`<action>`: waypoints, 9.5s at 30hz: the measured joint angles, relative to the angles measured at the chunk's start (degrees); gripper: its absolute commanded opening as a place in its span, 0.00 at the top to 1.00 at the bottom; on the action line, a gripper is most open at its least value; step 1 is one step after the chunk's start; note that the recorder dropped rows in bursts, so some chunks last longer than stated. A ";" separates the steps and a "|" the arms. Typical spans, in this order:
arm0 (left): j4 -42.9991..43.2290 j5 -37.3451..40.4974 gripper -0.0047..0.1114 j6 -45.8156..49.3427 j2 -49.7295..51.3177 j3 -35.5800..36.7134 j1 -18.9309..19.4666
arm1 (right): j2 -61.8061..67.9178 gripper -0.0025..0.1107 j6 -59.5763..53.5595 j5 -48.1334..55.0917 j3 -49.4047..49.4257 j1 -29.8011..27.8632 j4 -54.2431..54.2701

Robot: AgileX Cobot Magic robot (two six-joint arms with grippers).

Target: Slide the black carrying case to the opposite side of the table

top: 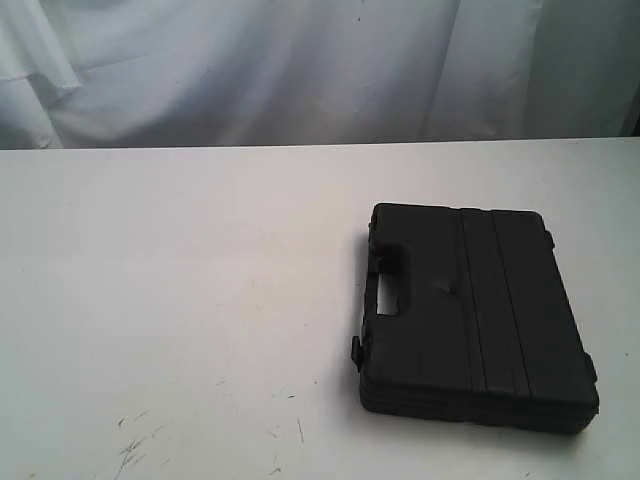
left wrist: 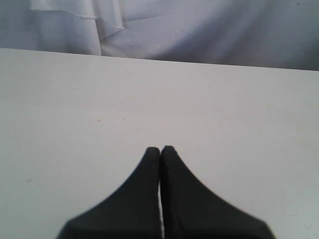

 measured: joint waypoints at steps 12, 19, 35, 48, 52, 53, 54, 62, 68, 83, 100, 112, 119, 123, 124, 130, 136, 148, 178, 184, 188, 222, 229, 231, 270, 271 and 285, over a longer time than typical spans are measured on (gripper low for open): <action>0.00 0.00 0.96 0.00 0.00 0.00 0.00 | -0.04 0.98 0.00 -31.78 0.00 0.00 0.00; 0.00 0.00 0.96 0.00 0.00 0.00 0.00 | -0.13 0.98 0.00 -52.60 0.00 0.00 0.00; 0.00 0.00 0.96 0.00 0.00 0.00 0.00 | 11.11 0.98 -2.43 -36.10 -21.93 0.00 7.07; 0.00 0.00 0.96 0.00 0.00 0.00 0.00 | 52.68 0.98 -2.55 12.19 -41.97 4.16 7.93; 0.00 0.00 0.96 0.00 0.00 0.00 0.00 | 60.96 0.98 -2.55 23.77 -41.97 5.28 8.96; 0.00 0.00 0.96 0.00 0.00 0.00 0.00 | 62.53 0.98 -2.55 24.98 -41.97 5.26 9.45; 0.00 0.00 0.96 0.00 0.00 0.00 0.00 | 63.85 0.98 -2.65 25.43 -41.97 5.26 10.07; 0.00 0.00 0.96 0.00 0.00 0.00 0.00 | 67.66 0.98 -9.12 24.01 -43.27 5.26 20.12; 0.00 0.00 0.96 0.00 0.00 0.00 0.00 | 72.19 0.98 -10.36 24.13 -49.03 7.93 24.18; 0.00 0.00 0.96 0.00 0.00 0.00 0.00 | 95.42 0.98 9.07 29.83 -72.79 22.47 12.23; 0.00 0.00 0.96 0.00 0.00 0.00 0.00 | 117.89 0.67 29.23 32.60 -86.62 32.10 1.07; 0.00 0.00 0.96 0.00 0.00 0.00 0.00 | 122.64 0.67 34.04 34.67 -90.65 32.10 -2.06; 0.00 0.00 0.96 0.00 0.00 0.00 0.00 | 123.49 0.67 35.17 36.20 -90.73 32.10 -2.65; 0.00 0.00 0.96 0.00 0.00 0.00 0.00 | 125.26 0.70 35.17 36.92 -90.73 32.10 -1.38; 0.00 0.00 0.96 0.00 0.00 0.00 0.00 | 125.50 0.73 35.17 37.01 -90.73 32.10 -1.13; 0.00 0.00 0.96 0.00 0.00 0.00 0.00 | 125.50 0.98 33.94 37.01 -90.73 33.50 -0.93; 0.00 0.00 0.96 0.00 0.00 0.00 0.00 | 125.50 0.98 32.93 34.21 -90.73 35.88 1.07; 0.00 0.00 0.96 0.00 0.00 0.00 0.00 | 128.43 0.98 34.93 30.95 -96.16 39.94 5.68; 0.00 0.00 0.96 0.00 0.00 0.00 0.00 | 141.76 0.98 37.49 38.57 -120.85 46.45 8.51; 0.00 0.00 0.96 0.00 0.00 0.00 0.00 | 141.76 0.83 37.49 38.57 -120.88 46.45 8.51; 0.00 0.00 0.96 0.00 0.00 0.00 0.00 | 141.76 0.63 37.49 38.57 -120.88 46.45 8.67; 0.00 0.00 0.96 0.00 0.00 0.00 0.00 | 115.08 0.98 14.06 38.20 -114.16 41.87 -4.81; 0.00 0.00 0.96 0.00 0.00 0.00 0.00 | 101.54 0.98 14.45 24.07 -94.24 43.68 -5.06; 0.00 0.00 0.96 0.00 0.00 0.00 0.00 | 98.41 0.98 14.58 21.80 -89.95 43.68 -5.18; 0.00 0.00 0.96 0.00 0.00 0.00 0.00 | 62.39 0.98 15.03 15.97 -56.50 30.26 -12.30; 0.00 0.00 0.96 0.00 0.00 0.00 0.00 | 60.01 0.98 15.03 15.68 -53.76 27.94 -11.29; 0.00 0.00 0.96 0.00 0.00 0.00 0.00 | 27.30 0.98 15.03 10.69 -30.38 4.81 -9.59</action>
